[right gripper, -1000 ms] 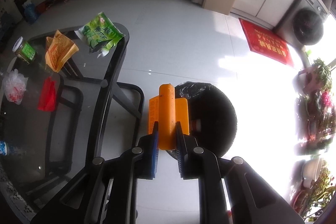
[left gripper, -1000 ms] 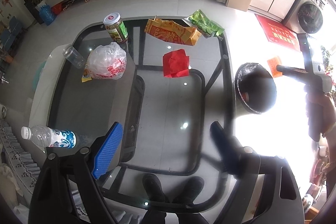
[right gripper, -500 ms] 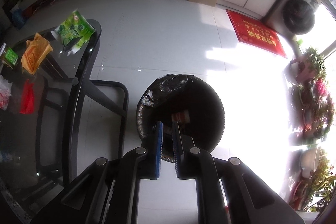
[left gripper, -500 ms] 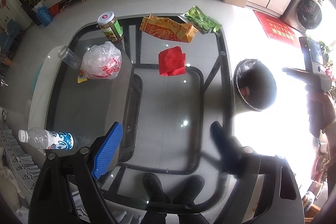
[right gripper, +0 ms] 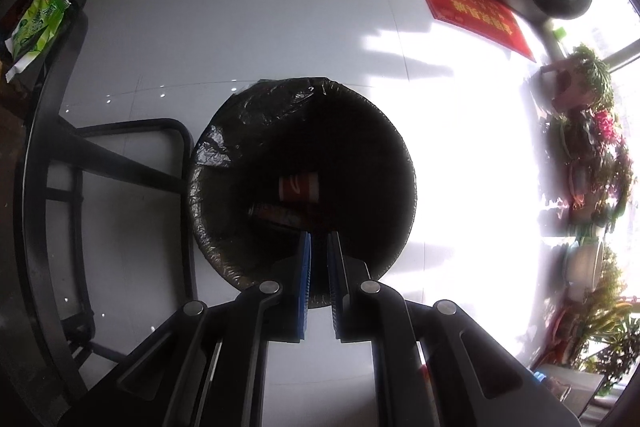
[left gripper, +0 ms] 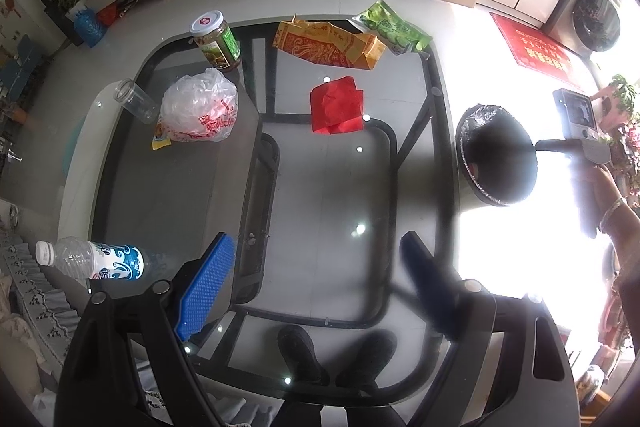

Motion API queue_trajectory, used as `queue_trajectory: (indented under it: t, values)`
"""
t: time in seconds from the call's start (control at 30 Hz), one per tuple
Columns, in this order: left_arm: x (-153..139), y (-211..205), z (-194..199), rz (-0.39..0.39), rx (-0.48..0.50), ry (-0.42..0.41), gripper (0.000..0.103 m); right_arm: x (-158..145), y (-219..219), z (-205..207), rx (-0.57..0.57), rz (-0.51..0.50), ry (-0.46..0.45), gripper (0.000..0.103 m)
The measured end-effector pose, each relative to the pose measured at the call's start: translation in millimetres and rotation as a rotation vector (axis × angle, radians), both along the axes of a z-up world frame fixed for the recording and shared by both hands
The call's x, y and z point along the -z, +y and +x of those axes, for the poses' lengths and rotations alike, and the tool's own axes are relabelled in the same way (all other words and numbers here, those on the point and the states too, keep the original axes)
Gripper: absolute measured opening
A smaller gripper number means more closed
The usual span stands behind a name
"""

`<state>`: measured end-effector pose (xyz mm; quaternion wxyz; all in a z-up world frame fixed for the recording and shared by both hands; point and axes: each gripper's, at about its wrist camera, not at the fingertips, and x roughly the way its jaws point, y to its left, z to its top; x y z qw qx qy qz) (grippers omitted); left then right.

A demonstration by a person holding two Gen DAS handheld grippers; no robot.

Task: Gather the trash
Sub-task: 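Open the right gripper to drop the card holder into the bin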

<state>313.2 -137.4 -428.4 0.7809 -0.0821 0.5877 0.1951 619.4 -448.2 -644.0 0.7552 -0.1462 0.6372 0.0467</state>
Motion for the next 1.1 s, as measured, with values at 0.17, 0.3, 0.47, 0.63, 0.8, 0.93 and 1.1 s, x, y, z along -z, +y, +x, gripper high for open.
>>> queue_trajectory:
  t: [0.17,0.3,0.47,0.63,0.8,0.93,1.1]
  values:
    - [3,2,-2,0.003,-0.012,0.004,0.083,6,-1,-4,0.003,-0.005,0.007,0.008]
    - [3,0,-3,0.000,-0.012,0.003,0.083,8,-1,-3,0.005,-0.009,0.011,0.008]
    - [3,-3,-3,-0.001,-0.007,0.000,0.083,14,-2,-4,0.008,-0.024,0.024,0.008]
    - [3,-2,-4,-0.001,-0.010,0.002,0.083,19,-4,-7,0.021,-0.029,0.035,0.008]
    - [3,0,-4,-0.001,-0.013,0.001,0.083,17,-7,-12,0.029,-0.019,0.033,0.009]
    - [4,0,-3,-0.002,-0.010,0.002,0.083,17,-8,-13,0.027,-0.024,0.026,0.030]
    - [4,0,-3,-0.001,-0.010,-0.004,0.083,4,-5,-19,0.041,0.004,-0.007,0.041]
